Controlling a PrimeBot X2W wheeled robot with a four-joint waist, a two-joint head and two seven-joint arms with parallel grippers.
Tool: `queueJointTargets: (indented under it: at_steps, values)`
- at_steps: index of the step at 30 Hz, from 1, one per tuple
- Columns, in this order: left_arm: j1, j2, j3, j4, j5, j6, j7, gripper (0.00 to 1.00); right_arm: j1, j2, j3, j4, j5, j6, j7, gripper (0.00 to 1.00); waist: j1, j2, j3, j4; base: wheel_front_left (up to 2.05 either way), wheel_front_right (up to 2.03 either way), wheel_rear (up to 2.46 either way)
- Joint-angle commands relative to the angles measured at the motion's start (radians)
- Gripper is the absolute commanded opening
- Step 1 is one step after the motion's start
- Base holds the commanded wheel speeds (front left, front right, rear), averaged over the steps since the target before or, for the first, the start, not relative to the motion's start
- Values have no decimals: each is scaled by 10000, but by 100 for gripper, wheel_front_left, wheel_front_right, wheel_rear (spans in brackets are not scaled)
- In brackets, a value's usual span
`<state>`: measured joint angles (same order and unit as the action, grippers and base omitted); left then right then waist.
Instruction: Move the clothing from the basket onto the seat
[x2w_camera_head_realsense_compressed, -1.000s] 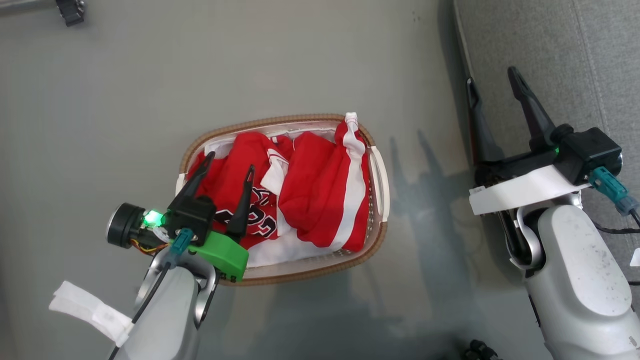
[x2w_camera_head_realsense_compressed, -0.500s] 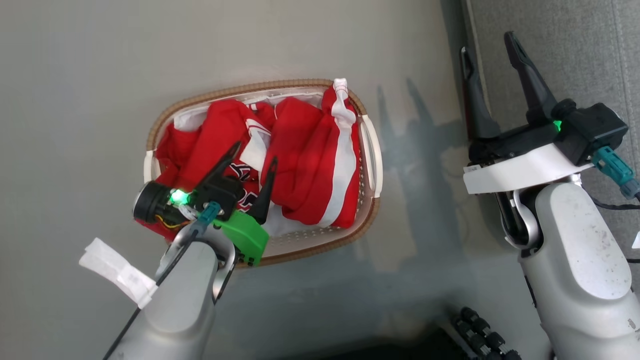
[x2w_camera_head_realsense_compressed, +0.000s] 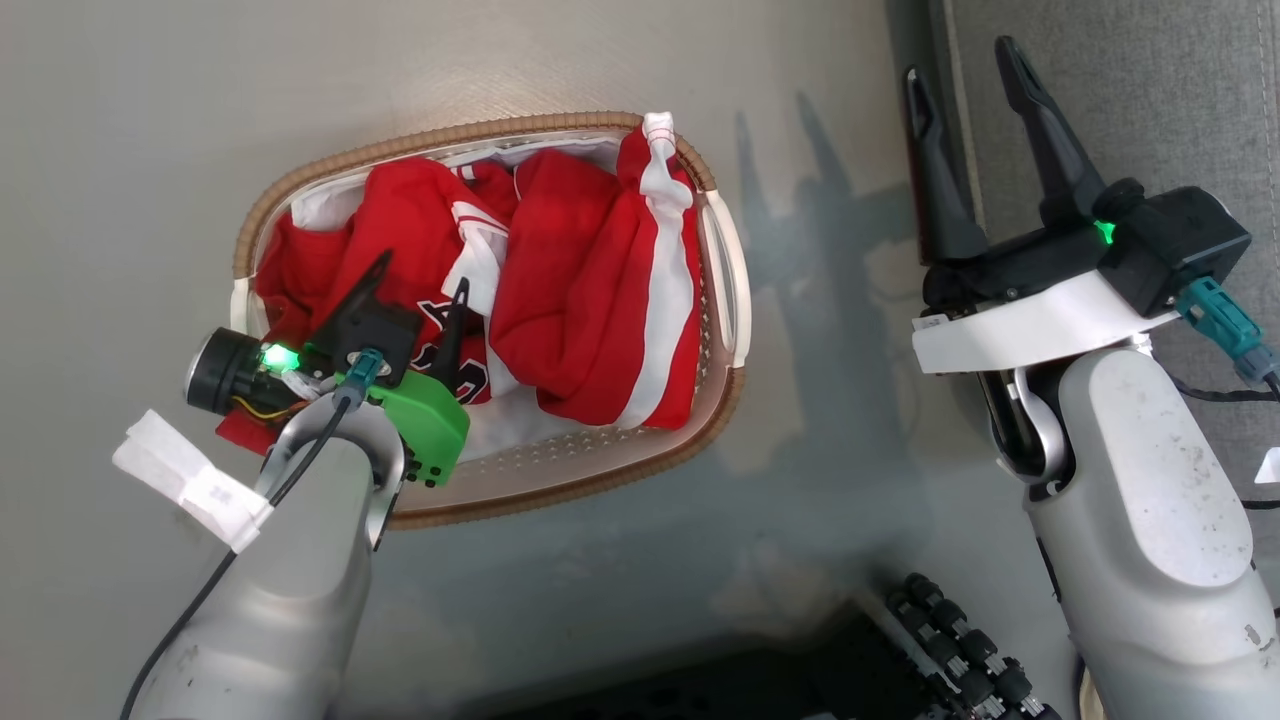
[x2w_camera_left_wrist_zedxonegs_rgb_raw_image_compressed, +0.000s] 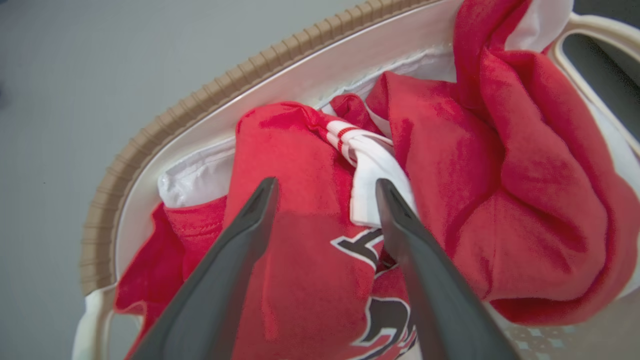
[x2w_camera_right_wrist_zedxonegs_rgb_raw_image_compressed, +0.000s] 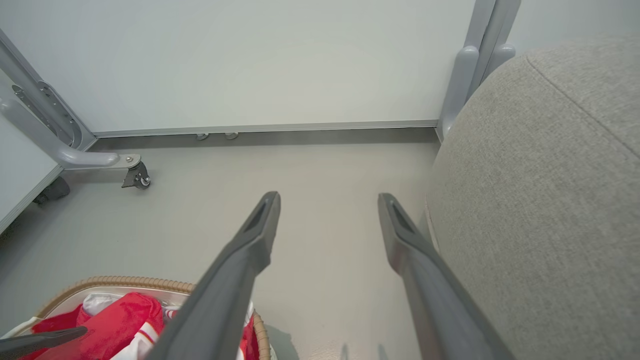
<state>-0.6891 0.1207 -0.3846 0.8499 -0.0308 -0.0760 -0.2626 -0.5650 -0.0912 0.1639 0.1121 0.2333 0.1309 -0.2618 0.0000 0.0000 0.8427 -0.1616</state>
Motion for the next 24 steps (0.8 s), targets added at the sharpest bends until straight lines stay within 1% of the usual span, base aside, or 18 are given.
queueJointTargets:
  at_steps: [1,7,14,19,24]
  values:
    - [-332,90,-2,398,168,172,-36,100,-123,22,11,43,-14,-3,-47,100,0,0,53,-24,0,0,0]
    - [-813,20,-165,1680,243,421,-34,100,-122,73,64,106,27,-3,-47,100,0,0,43,-36,0,0,0]
    - [-1511,-184,-369,3326,324,597,21,100,-34,109,151,142,34,-3,-47,100,0,0,65,-64,0,0,0]
    - [-1866,-272,-511,3938,294,611,301,100,-7,134,204,142,27,-3,-47,100,0,0,132,-94,0,0,0]
    - [-2053,-317,-581,4178,210,563,684,100,26,171,278,127,13,-3,-47,100,0,0,184,-168,0,0,0]
